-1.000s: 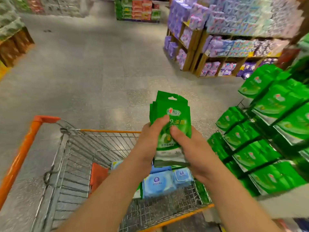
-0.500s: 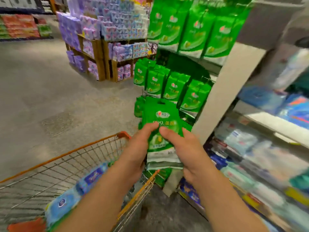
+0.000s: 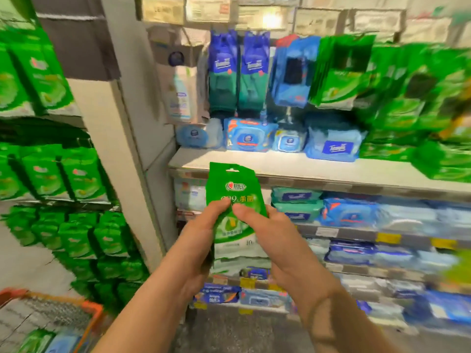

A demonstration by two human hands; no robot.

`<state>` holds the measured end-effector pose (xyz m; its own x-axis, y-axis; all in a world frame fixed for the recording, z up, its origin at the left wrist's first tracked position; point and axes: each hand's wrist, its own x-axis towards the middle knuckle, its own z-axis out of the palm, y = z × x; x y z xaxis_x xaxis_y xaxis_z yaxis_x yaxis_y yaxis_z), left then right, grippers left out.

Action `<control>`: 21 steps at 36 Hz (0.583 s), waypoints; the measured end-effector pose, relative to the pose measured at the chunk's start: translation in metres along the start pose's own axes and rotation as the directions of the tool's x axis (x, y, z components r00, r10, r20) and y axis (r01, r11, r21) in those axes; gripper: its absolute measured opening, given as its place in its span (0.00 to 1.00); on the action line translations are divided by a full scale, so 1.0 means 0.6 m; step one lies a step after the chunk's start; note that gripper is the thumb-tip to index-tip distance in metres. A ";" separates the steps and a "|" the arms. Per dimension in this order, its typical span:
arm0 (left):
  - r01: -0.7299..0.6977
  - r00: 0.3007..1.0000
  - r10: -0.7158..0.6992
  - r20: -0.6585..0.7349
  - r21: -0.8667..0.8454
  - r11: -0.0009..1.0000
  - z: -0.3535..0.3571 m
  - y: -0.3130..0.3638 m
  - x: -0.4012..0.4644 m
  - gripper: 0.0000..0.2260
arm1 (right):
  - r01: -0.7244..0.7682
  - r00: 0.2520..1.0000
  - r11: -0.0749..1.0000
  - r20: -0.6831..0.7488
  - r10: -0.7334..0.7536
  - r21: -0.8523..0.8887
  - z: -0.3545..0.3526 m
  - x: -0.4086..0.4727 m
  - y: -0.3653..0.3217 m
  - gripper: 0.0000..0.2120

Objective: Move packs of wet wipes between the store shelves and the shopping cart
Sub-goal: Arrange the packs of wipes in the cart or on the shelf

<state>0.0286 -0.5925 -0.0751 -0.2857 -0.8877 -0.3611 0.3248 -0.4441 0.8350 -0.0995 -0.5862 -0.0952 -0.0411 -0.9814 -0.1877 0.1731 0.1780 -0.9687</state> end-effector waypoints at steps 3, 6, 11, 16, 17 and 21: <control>-0.169 0.981 0.161 0.112 0.071 0.983 0.042 -0.015 0.048 0.18 | 0.008 0.999 0.999 -0.053 -0.005 0.053 -0.066 0.002 -0.009 0.15; -0.116 0.982 0.120 0.144 -0.032 0.993 0.091 -0.031 0.085 0.13 | 0.029 0.994 0.993 -0.110 -0.017 0.116 -0.122 0.002 -0.019 0.16; 0.032 0.989 -0.048 0.142 0.109 0.994 0.174 -0.041 0.105 0.14 | 0.014 0.988 0.978 -0.154 0.019 0.210 -0.191 0.005 -0.039 0.20; 0.021 0.967 -0.040 0.253 0.076 0.997 0.204 -0.062 0.126 0.28 | 0.039 0.979 0.955 -0.204 0.023 0.294 -0.244 0.025 -0.056 0.28; 0.045 0.963 -0.064 0.262 0.076 0.996 0.213 -0.062 0.135 0.28 | 0.036 0.977 0.956 -0.213 0.028 0.290 -0.252 0.028 -0.061 0.27; 0.141 0.915 -0.153 0.374 0.060 0.988 0.249 -0.059 0.174 0.27 | 0.055 0.956 0.958 -0.293 0.032 0.283 -0.283 0.044 -0.081 0.20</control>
<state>-0.1475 -0.6513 -0.0800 -0.6483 -0.6985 -0.3030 0.2263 -0.5568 0.7992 -0.2763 -0.6084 -0.0810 -0.3217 -0.9111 -0.2576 0.4416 0.0962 -0.8920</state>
